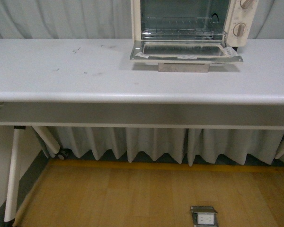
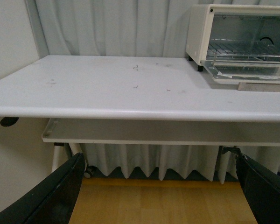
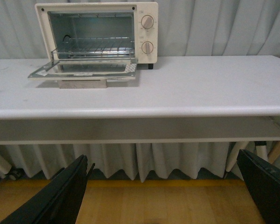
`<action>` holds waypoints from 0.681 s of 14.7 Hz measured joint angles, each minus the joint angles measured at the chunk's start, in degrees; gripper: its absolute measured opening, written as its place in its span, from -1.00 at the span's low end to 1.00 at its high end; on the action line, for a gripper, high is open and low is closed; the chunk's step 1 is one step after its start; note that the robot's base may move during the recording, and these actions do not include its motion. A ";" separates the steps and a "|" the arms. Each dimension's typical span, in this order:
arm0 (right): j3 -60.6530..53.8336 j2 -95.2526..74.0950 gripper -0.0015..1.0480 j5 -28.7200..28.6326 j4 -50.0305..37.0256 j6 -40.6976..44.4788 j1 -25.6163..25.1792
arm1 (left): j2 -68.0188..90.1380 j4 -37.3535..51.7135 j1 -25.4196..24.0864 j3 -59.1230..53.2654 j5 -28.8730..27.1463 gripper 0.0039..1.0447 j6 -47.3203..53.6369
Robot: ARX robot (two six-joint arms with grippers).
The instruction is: Open oven
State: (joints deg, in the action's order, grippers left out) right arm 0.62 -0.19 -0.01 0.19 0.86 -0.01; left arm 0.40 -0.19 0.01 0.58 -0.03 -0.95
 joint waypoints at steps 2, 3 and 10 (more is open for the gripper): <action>0.00 0.00 0.87 -0.02 -0.04 -0.02 0.00 | 0.00 0.02 0.00 0.00 -0.02 0.88 0.07; 0.00 0.00 0.87 -0.04 -0.07 -0.02 0.00 | 0.00 0.00 0.00 0.00 0.02 0.88 0.13; 0.00 0.00 0.87 -0.02 0.07 -0.04 0.00 | 0.00 0.00 0.00 0.00 -0.02 0.88 0.13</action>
State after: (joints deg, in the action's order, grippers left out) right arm 0.62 -0.19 -0.03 0.25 0.82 -0.01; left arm 0.40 -0.19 0.01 0.58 -0.05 -0.82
